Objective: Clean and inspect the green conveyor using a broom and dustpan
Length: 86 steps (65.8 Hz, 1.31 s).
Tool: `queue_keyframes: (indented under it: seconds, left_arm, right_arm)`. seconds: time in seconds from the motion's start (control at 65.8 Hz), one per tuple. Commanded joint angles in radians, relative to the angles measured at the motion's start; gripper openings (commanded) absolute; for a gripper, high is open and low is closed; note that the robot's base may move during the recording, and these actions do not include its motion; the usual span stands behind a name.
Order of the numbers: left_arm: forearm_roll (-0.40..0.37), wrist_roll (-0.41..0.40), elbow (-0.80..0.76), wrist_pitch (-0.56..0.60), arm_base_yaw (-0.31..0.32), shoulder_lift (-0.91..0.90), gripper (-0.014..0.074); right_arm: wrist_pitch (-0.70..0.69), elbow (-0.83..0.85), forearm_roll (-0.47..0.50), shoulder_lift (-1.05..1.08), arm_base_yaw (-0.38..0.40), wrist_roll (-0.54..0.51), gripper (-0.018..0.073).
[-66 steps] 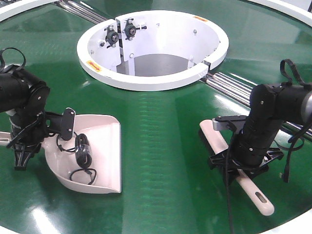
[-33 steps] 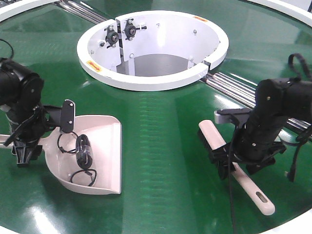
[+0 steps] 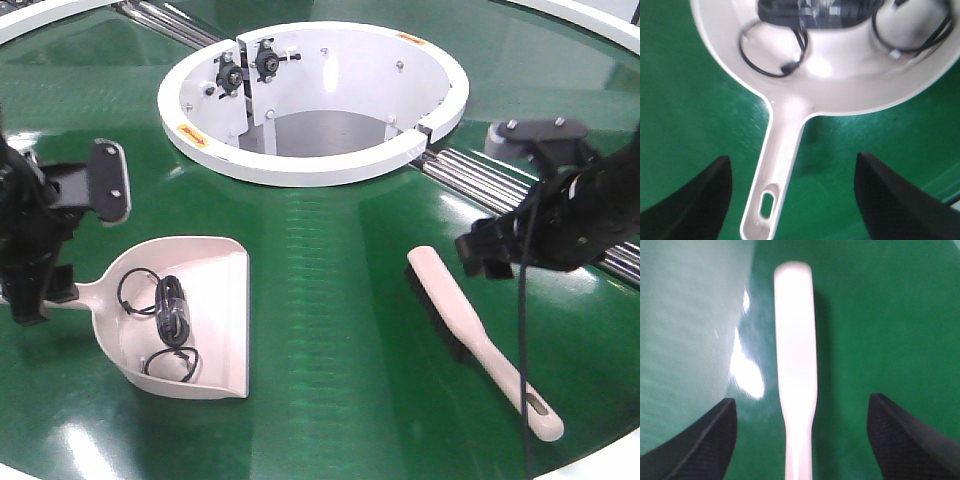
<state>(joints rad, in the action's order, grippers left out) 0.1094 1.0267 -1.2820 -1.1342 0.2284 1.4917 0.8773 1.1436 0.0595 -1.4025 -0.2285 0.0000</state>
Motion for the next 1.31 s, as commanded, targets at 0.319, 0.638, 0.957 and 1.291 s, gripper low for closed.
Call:
queue_keyframes:
  seconds: [0.319, 0.638, 0.957, 1.291]
  left_arm:
    - [-0.253, -0.075, -0.025, 0.166, 0.005, -0.442, 0.0491]
    - [-0.228, -0.558, 0.036, 0.424, 0.005, -0.694, 0.0491]
    - [-0.074, -0.825, 0.655, 0.842, 0.005, -1.048, 0.0491]
    - [-0.027, -1.013, 0.990, 1.022, 0.005, -1.139, 0.0417]
  right_arm:
    - [-0.149, 0.023, -0.008, 0.321, 0.006, -0.065, 0.0523]
    - [-0.411, -0.252, -0.030, 0.655, 0.006, -0.078, 0.0523]
    - [-0.640, -0.609, -0.031, 1.078, 0.006, -0.076, 0.0523]
    - [-0.831, -0.904, -0.036, 1.188, 0.006, -0.077, 0.0498]
